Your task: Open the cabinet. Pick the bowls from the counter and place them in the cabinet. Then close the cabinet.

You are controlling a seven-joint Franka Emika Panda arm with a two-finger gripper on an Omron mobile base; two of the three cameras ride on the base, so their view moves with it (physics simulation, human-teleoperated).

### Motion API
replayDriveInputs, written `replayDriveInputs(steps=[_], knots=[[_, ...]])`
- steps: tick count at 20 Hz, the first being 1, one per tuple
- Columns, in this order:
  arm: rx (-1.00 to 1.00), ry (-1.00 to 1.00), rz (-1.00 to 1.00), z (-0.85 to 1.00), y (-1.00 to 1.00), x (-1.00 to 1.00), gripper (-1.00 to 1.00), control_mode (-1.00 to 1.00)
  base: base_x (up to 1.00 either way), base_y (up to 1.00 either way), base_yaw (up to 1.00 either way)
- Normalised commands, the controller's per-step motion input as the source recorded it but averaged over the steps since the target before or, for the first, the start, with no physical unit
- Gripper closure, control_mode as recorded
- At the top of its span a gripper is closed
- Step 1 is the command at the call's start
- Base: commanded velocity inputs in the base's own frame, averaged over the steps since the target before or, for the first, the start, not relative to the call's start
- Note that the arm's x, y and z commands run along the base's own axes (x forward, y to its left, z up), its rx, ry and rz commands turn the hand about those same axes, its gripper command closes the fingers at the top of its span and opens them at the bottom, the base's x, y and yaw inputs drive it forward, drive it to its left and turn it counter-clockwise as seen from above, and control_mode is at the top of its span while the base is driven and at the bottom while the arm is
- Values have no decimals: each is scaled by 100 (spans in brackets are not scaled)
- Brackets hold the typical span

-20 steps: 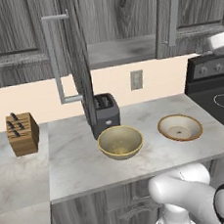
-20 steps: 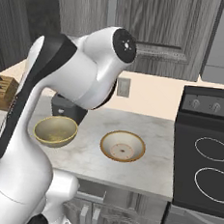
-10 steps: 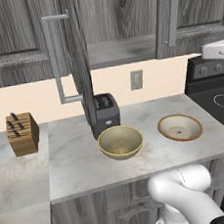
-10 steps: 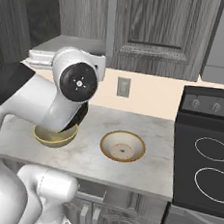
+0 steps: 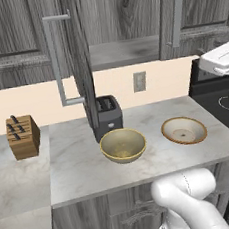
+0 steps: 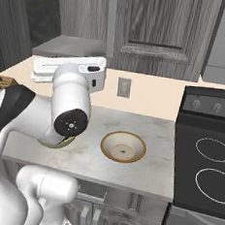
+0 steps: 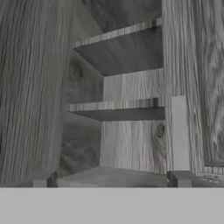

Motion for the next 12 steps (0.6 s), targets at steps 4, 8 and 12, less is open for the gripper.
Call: replayDriveInputs(steps=[4, 8, 12], knots=[[-3, -41, 0, 0, -9, 25, -100, -100, 0, 0, 0], [-1, -29, -2, 0, -11, 49, -100, -100, 0, 0, 0], [0, -4, -4, 0, -13, 55, -100, -100, 0, 0, 0]])
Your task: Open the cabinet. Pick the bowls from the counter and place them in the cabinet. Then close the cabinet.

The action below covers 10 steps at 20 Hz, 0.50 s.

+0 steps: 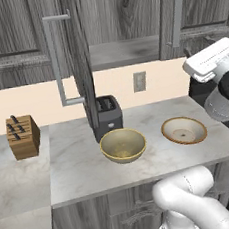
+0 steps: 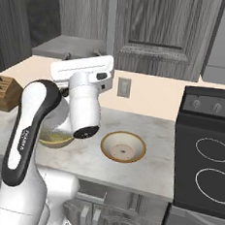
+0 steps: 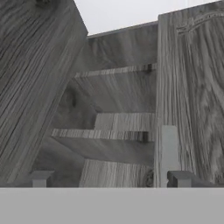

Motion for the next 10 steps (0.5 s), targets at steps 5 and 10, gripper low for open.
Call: replayDriveInputs(steps=[5, 10], knots=[[2, 2, -7, 0, -18, 66, -100, -100, 0, 0, 0], [6, 2, -8, 5, -32, 40, -100, -100, 0, 0, 0]])
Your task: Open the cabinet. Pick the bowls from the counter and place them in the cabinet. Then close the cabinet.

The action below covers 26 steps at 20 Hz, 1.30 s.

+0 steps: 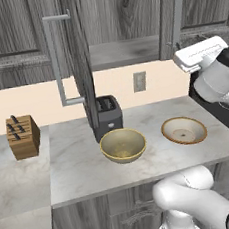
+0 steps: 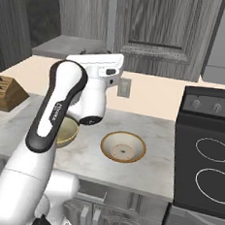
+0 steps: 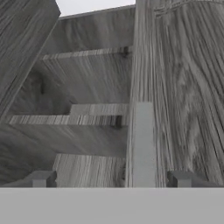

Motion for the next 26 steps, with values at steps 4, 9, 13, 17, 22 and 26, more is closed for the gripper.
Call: replayDriveInputs(steps=[4, 9, 13, 17, 22, 26], knots=[[5, 3, -10, 3, -36, 35, -100, -100, 0, 0, 0], [1, 8, -7, 3, -16, 36, -100, -100, 0, 0, 0], [0, 9, 0, 14, -11, 34, -100, -100, 0, 0, 0], [2, 5, 1, 22, -26, 22, -100, -100, 0, 0, 0], [2, 4, 3, 21, -18, 11, -100, -100, 0, 0, 0], [0, 0, 0, 9, 0, 0, -100, -100, 0, 0, 0]])
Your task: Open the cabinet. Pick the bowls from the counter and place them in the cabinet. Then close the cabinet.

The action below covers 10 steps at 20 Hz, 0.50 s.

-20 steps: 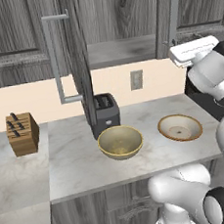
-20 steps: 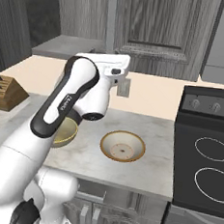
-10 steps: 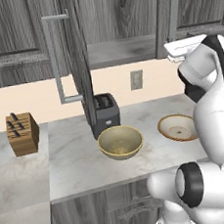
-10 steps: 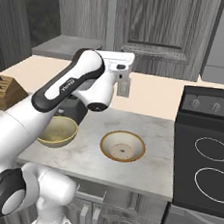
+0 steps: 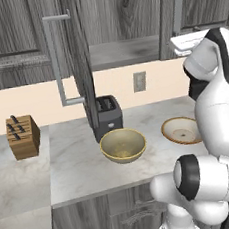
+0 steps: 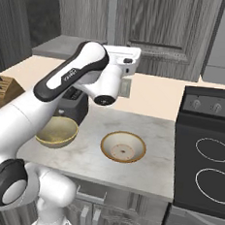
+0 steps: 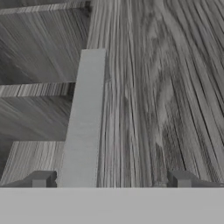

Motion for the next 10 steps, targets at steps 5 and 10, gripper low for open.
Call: replayDriveInputs(steps=[5, 10], knots=[[0, 6, 0, 2, 0, 5, -100, -100, 0, 0, 0], [0, 8, 0, 0, 1, 0, -100, -100, 0, 0, 0]])
